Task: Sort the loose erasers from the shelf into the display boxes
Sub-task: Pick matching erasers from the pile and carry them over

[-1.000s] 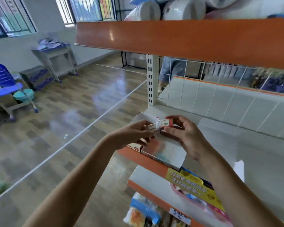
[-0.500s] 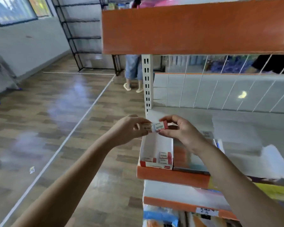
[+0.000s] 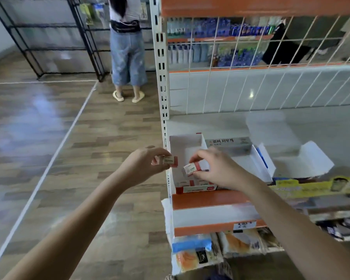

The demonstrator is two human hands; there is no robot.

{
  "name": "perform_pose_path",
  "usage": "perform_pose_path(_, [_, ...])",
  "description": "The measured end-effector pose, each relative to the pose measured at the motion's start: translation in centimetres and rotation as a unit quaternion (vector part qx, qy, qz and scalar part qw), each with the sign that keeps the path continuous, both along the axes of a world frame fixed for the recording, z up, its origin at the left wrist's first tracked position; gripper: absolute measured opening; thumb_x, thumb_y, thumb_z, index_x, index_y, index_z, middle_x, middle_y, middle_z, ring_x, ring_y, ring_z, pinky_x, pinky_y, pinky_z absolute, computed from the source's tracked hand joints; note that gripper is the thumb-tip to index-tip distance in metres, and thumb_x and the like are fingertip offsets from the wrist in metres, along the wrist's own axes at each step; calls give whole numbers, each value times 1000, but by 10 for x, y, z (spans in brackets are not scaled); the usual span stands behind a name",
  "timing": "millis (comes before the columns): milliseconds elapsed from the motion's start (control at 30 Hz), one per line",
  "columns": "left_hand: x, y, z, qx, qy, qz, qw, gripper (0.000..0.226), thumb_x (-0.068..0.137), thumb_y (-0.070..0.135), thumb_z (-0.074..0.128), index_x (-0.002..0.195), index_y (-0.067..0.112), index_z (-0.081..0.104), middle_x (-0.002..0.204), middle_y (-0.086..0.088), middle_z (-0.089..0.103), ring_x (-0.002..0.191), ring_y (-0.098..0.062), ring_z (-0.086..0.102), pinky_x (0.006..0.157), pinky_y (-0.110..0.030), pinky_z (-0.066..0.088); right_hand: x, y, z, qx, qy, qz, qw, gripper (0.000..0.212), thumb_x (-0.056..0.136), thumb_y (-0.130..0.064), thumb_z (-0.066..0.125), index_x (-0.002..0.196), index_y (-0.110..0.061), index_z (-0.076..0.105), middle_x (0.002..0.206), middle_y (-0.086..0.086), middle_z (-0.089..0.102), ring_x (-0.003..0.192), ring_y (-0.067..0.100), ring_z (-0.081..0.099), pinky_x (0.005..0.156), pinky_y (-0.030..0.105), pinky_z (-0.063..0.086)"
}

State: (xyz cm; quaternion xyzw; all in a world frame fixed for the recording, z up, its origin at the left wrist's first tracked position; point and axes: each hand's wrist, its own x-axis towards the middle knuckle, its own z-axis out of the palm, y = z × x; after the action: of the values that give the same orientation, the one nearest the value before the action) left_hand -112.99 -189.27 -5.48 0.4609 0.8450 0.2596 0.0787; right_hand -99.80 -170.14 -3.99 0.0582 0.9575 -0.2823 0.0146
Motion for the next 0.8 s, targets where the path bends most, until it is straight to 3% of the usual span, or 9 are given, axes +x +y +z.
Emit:
perform_pose_path(133, [0, 0, -1, 7, -3, 11, 1000, 30, 80, 32, 71, 109, 26, 65, 97, 7, 63, 78, -6, 59, 71, -28, 52, -7, -14, -2, 32, -20, 4, 999, 26, 85, -37, 63, 109, -29, 57, 104, -4, 47, 97, 14, 49, 87, 32, 43])
perform_pose_path(233, [1, 0, 0, 3, -3, 6, 1000, 31, 80, 32, 70, 111, 26, 64, 98, 8, 63, 79, -8, 60, 72, -30, 53, -11, -18, -5, 53, -46, -1, 998, 30, 84, -43, 60, 112, -33, 54, 108, 0, 48, 96, 18, 54, 87, 38, 47])
perform_pose_path(333, [2, 0, 1, 0, -5, 6, 1000, 30, 81, 33, 70, 110, 28, 64, 98, 9, 63, 80, -8, 59, 73, -30, 52, -15, -18, -10, 73, -57, -8, 996, 29, 83, -44, 60, 110, -37, 52, 107, -1, 47, 98, 18, 53, 84, 36, 46])
perform_pose_path(467, [3, -1, 3, -5, -9, 4, 1000, 29, 82, 34, 68, 111, 29, 64, 98, 9, 63, 82, -7, 59, 74, -29, 51, -16, -21, -14, 104, -66, -1, 992, 26, 86, -40, 59, 111, -34, 54, 107, 0, 47, 101, 18, 50, 68, 24, 27])
perform_pose_path(533, [2, -3, 4, -9, -13, 1, 1000, 29, 82, 34, 68, 110, 30, 63, 99, 9, 63, 83, -7, 59, 75, -30, 51, -16, -19, -13, 99, -69, 4, 993, 26, 86, -41, 59, 111, -35, 55, 107, -1, 46, 100, 15, 50, 65, 23, 28])
perform_pose_path(667, [-1, -3, 7, -20, -17, 0, 1000, 29, 82, 35, 68, 110, 32, 63, 99, 9, 63, 83, -8, 59, 76, -31, 51, -19, -14, -12, 61, -92, 8, 994, 24, 83, -51, 55, 106, -43, 57, 112, -5, 47, 98, 12, 54, 87, 36, 45])
perform_pose_path(800, [-3, 0, 10, -30, -14, 8, 999, 30, 82, 36, 67, 111, 32, 62, 100, 11, 61, 83, -7, 58, 77, -30, 50, -21, -15, -15, 66, -90, 3, 994, 17, 83, -47, 53, 100, -45, 57, 109, -6, 51, 99, 14, 57, 87, 45, 48])
